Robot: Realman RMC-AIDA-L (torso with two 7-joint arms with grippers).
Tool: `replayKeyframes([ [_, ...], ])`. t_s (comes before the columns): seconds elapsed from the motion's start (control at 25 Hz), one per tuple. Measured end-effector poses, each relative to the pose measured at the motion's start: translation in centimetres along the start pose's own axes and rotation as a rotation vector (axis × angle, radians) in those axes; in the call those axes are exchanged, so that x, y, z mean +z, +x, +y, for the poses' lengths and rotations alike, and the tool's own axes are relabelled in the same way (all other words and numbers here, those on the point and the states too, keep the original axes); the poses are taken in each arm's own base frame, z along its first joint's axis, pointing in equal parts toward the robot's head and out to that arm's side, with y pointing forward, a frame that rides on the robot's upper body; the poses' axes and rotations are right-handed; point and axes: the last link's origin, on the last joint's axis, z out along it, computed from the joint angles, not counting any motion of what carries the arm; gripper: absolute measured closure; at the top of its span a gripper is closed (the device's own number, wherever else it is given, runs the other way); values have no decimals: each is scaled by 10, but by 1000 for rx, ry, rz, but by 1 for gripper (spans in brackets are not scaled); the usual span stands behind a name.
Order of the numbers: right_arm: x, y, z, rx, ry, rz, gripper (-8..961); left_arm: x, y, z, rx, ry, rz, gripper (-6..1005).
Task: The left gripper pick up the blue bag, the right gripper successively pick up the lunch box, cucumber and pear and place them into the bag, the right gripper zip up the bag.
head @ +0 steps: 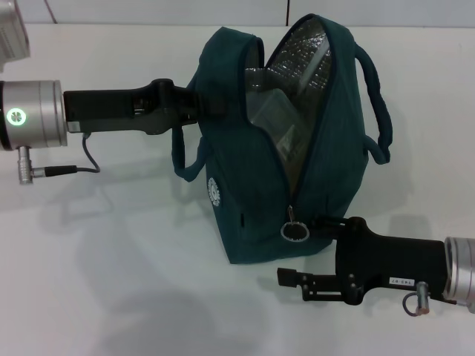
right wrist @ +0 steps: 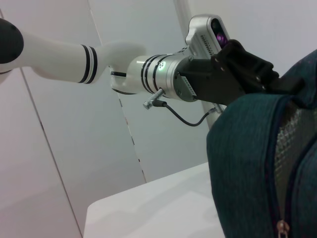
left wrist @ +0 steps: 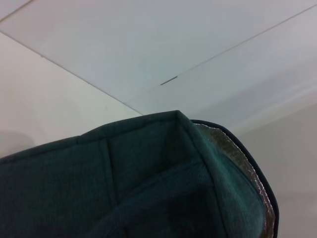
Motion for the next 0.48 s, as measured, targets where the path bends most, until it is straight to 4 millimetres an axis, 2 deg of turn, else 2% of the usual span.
replayKeyframes([
  [0.04,0,0,0,2,2,-1,86,0,0,0,0,0,0,824],
  [0.28,-1,0,-2,7,16,-3,309,0,0,0,-1,0,0,823],
  [0.48,-2,1,-4,9,29,3,553,0,0,0,-1,0,0,821],
])
